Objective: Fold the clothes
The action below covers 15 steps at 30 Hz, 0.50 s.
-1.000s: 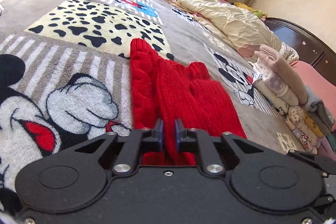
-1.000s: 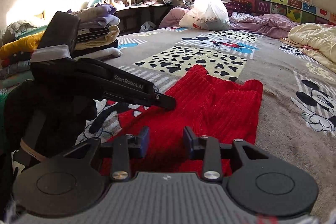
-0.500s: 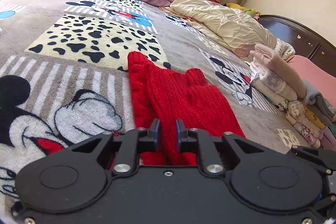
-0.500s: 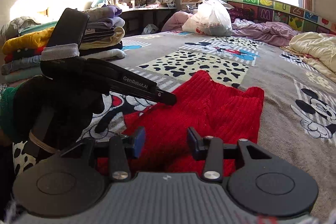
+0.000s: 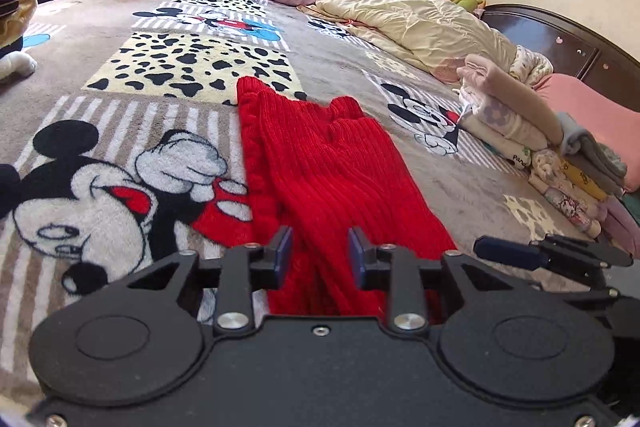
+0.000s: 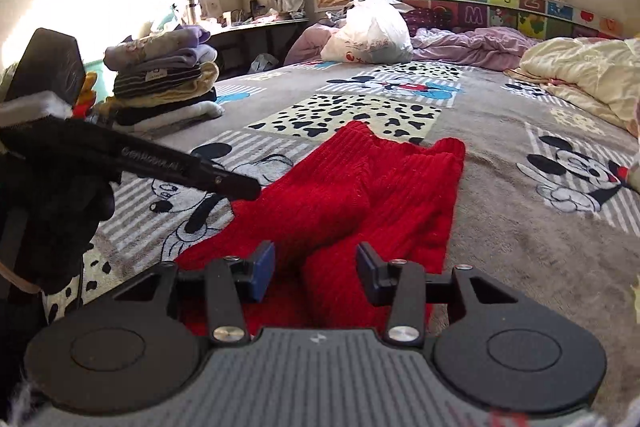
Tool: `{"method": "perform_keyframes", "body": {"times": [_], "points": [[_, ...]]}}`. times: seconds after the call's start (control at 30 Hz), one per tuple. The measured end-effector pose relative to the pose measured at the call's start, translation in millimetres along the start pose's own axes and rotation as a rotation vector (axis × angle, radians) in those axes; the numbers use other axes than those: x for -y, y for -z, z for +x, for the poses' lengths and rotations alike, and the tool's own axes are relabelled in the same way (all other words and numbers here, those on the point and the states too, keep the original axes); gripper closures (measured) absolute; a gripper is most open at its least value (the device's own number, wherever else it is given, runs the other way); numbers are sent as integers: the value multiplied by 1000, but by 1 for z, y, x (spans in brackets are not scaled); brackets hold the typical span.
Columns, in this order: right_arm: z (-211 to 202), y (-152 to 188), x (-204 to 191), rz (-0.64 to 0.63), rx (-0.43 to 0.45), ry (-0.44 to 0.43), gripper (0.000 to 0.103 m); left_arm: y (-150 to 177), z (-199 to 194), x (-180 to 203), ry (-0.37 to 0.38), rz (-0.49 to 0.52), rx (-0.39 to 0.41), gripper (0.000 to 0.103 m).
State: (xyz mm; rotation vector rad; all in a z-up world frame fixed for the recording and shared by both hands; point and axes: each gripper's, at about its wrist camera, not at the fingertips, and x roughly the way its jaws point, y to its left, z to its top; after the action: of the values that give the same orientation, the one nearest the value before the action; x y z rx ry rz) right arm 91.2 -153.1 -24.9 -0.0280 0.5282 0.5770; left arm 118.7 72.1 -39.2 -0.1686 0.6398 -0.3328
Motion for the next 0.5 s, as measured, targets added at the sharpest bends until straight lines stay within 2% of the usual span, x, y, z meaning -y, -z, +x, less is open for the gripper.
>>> {"method": "perform_keyframes", "body": {"times": [0.03, 0.1, 0.17, 0.23, 0.3, 0.4, 0.5], "points": [[-10, 5, 3, 24, 17, 13, 58, 7, -6, 8, -22, 44, 31, 74], [-28, 18, 9, 69, 61, 40, 58, 19, -7, 22, -35, 131, 26, 74], [-37, 31, 14, 106, 95, 49, 58, 34, 9, 26, -57, 177, -90, 74], [-27, 41, 17, 112, 36, 41, 58, 42, 11, 27, -59, 188, -107, 74], [-27, 47, 17, 127, 20, 37, 65, 41, 1, 30, -54, 194, -68, 75], [-39, 53, 15, 160, 42, 37, 65, 40, -18, 28, -71, 136, 7, 75], [-51, 59, 13, 193, 65, 37, 65, 43, -32, 12, -61, -40, 36, 73]]}}
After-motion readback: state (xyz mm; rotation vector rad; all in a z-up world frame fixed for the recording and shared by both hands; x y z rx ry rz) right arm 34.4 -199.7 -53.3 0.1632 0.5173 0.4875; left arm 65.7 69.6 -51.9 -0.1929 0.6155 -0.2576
